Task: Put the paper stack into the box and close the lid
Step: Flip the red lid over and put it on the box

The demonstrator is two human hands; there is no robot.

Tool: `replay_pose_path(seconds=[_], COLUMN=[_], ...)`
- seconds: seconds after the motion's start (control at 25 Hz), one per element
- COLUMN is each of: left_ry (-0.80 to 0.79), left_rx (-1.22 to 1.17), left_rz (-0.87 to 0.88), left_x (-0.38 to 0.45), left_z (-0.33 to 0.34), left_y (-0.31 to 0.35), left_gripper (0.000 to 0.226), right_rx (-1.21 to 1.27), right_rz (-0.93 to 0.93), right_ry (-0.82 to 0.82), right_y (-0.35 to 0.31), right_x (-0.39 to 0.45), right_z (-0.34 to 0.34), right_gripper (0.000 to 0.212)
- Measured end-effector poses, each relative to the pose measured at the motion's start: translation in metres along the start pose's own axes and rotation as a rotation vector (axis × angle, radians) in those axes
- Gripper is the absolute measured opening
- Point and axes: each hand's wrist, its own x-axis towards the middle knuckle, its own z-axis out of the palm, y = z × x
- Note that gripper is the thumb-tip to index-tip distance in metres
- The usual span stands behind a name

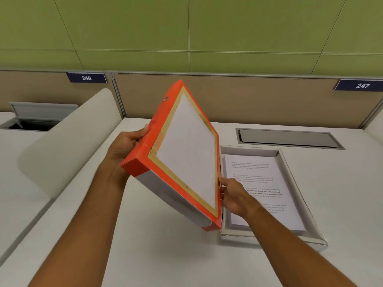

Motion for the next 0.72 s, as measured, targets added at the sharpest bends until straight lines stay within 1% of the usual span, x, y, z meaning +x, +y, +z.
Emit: replay_pose_path(seconds=[0.04, 0.08, 0.16, 0.24, 0.28, 0.4, 0.48, 0.56, 0.64, 0.72], left_ry=[0.016, 0.029, 0.007, -0.044, -0.048, -0.035, -0.043, -0.051, -0.041, -0.034], left_rx=[0.010, 0.005, -0.049, -0.071, -0.035, 0.132, 0.260, 0.351, 0.378, 0.385], left_rz=[0.010, 0.011, -0.036, -0.106, -0.127, -0.160, -0.193, -0.224, -0.249, -0.272], left_x=[0.001, 0.003, 0.009, 0.019, 0.026, 0.045, 0.055, 0.065, 0.073, 0.079], left_z=[-0.005, -0.011, -0.025, -0.033, -0.036, -0.029, -0.015, 0.003, 0.020, 0.034], left_y=[-0.002, -0.005, -0.010, -0.019, -0.026, -0.053, -0.076, -0.100, -0.124, -0.144], left_gripper=[0.031, 0.027, 0.022, 0.030, 0.033, 0.025, 0.034, 0.038, 0.037, 0.036], right_rx=[0.056, 0.112, 0.192, 0.225, 0.223, 0.171, 0.130, 0.106, 0.080, 0.038], right_rz=[-0.009, -0.013, -0.006, -0.015, -0.021, -0.057, -0.104, -0.142, -0.172, -0.185], right_ry=[-0.002, -0.001, 0.006, 0.016, 0.028, 0.082, 0.127, 0.172, 0.244, 0.311], right_y=[-0.002, -0.005, -0.013, -0.022, -0.026, -0.033, -0.036, -0.036, -0.036, -0.037], right_x=[-0.001, -0.002, -0.004, -0.009, -0.011, -0.018, -0.025, -0.032, -0.039, -0.044], right_z=[-0.004, -0.009, -0.023, -0.043, -0.054, -0.089, -0.112, -0.133, -0.154, -0.173], right_gripper=[0.032, 0.034, 0.040, 0.044, 0.045, 0.047, 0.043, 0.034, 0.028, 0.027])
